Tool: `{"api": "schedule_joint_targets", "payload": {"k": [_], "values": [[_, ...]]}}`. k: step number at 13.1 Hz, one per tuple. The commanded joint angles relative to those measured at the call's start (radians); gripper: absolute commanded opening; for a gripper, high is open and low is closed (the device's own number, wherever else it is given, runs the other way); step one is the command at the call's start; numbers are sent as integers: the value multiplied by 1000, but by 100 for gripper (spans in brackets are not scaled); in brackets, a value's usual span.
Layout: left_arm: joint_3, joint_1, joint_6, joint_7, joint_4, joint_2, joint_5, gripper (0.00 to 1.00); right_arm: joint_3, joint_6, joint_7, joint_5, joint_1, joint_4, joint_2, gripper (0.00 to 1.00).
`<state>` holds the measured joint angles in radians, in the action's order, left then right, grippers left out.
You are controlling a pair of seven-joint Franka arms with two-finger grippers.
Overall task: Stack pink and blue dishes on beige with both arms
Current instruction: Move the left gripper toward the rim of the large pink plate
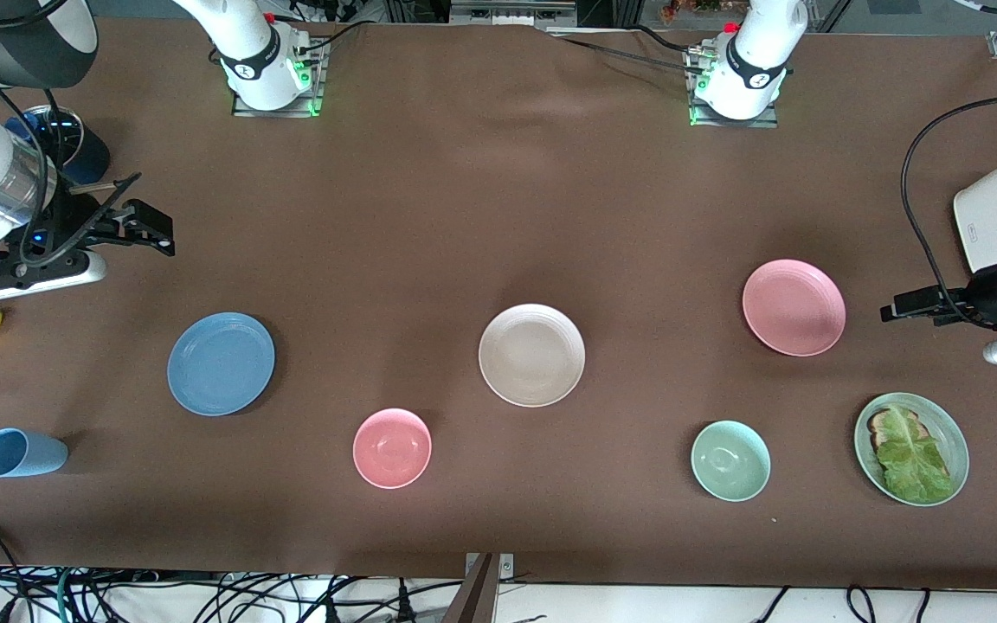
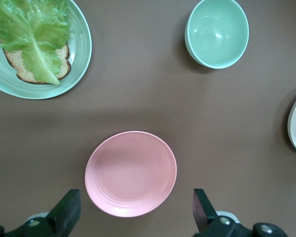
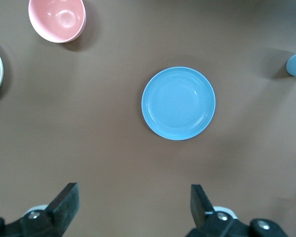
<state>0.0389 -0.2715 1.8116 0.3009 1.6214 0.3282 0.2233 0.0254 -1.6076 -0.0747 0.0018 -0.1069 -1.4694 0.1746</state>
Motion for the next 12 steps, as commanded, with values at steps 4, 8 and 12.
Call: {"api": "schedule_joint_targets", "payload": {"k": [4,8,12], "values": [[6,-29,107,136,116,-15,76,100,5,6,-4,-13,0,15,0,100],[1,-49,211,263,230,-26,154,100,4,6,-4,-13,1,15,0,100],[3,-87,303,390,305,-9,204,100,2,8,-4,-14,1,15,0,100]]}}
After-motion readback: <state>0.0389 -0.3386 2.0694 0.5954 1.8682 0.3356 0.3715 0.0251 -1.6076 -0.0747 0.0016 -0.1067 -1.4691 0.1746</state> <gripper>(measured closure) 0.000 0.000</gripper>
